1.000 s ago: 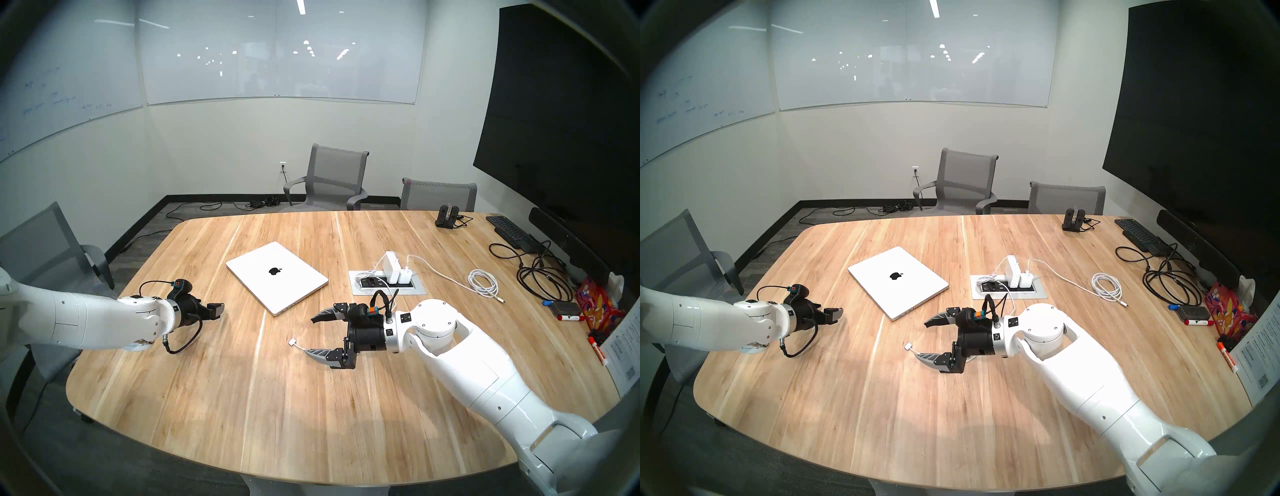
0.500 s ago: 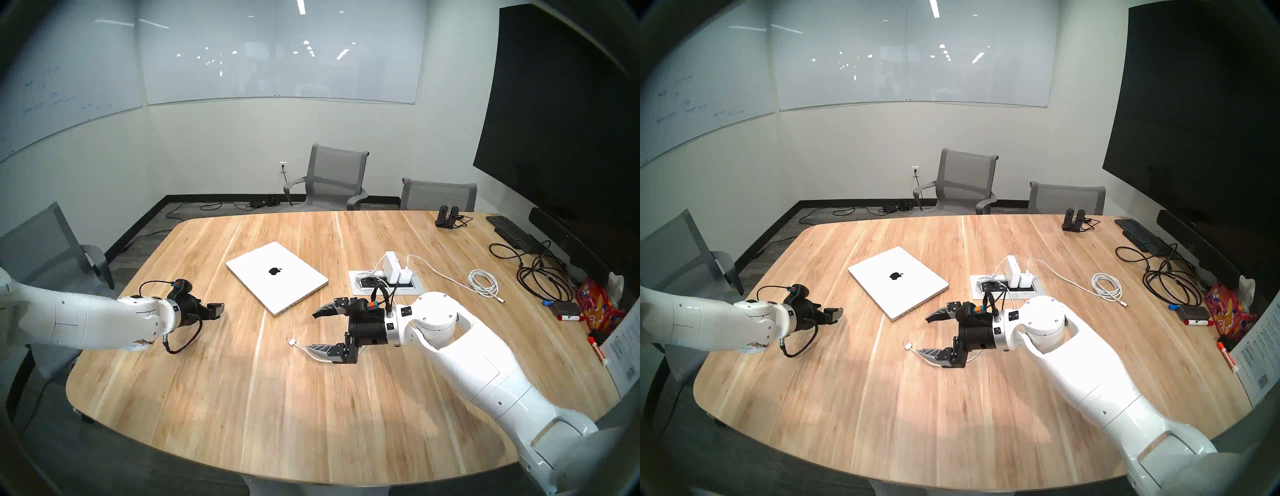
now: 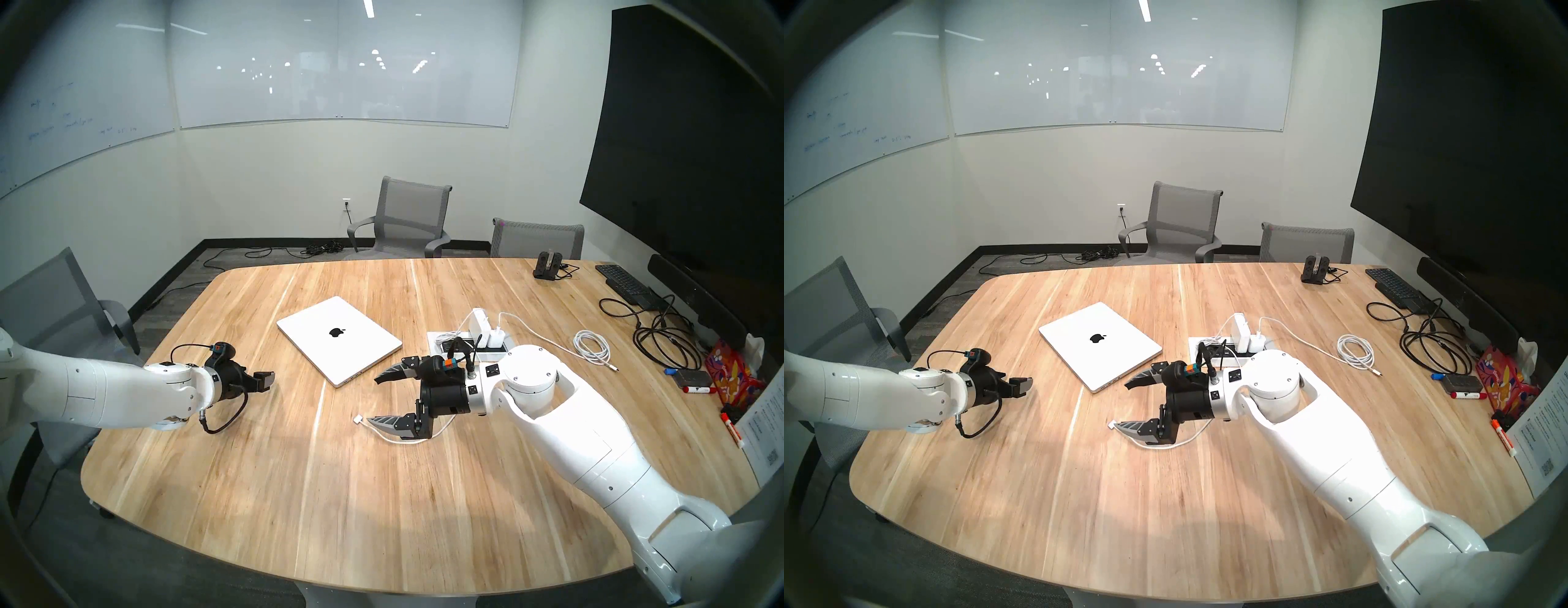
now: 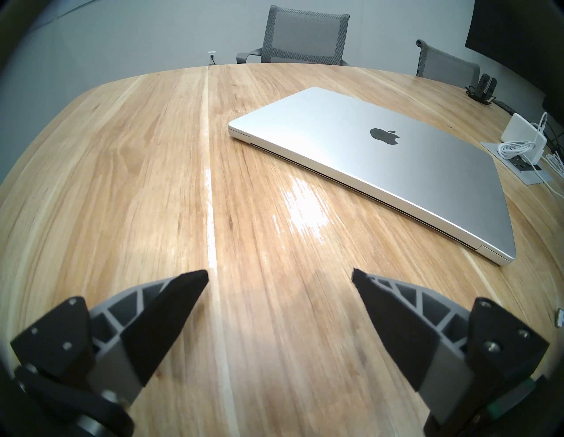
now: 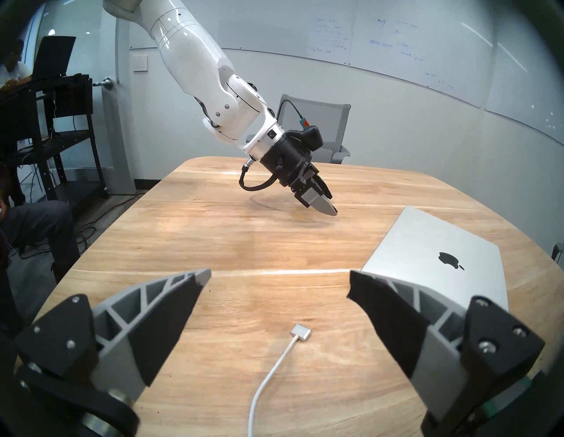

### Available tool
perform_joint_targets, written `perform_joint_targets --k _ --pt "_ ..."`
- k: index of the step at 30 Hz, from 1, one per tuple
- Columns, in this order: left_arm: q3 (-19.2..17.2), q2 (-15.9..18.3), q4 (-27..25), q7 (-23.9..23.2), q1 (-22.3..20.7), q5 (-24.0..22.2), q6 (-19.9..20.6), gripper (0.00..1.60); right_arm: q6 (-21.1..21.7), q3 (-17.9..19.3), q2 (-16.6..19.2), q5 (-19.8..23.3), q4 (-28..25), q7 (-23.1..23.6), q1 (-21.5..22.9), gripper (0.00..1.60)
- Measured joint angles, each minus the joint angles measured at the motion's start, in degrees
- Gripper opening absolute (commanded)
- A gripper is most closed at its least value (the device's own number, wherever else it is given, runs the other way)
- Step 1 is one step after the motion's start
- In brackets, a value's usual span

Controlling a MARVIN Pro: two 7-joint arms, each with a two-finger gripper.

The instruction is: Plug the charging cable into the port of a MacBook

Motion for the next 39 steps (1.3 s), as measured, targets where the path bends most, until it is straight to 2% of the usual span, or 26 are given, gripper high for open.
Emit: perform_joint_targets --k 9,19,27,39 --pt "0.0 0.0 0.0 0.0 0.0 0.0 0.0 1.60 1.4 -0.7 -0.5 -1.3 -5.0 -3.9 -3.4 1.60" --pt "0.0 0.0 0.0 0.0 0.0 0.0 0.0 1.60 0.6 -0.9 -0.7 -2.1 -2.8 -5.7 -5.6 1.60" --pt "0.0 0.0 0.0 0.0 0.0 0.0 0.0 1.60 0.2 -0.7 -0.3 -2.1 -0.3 -3.8 -4.7 1.60" --pt "0.0 0.0 0.0 0.0 0.0 0.0 0.0 1.60 0.4 -0.7 1.2 -2.3 0.3 0.1 -2.1 1.60"
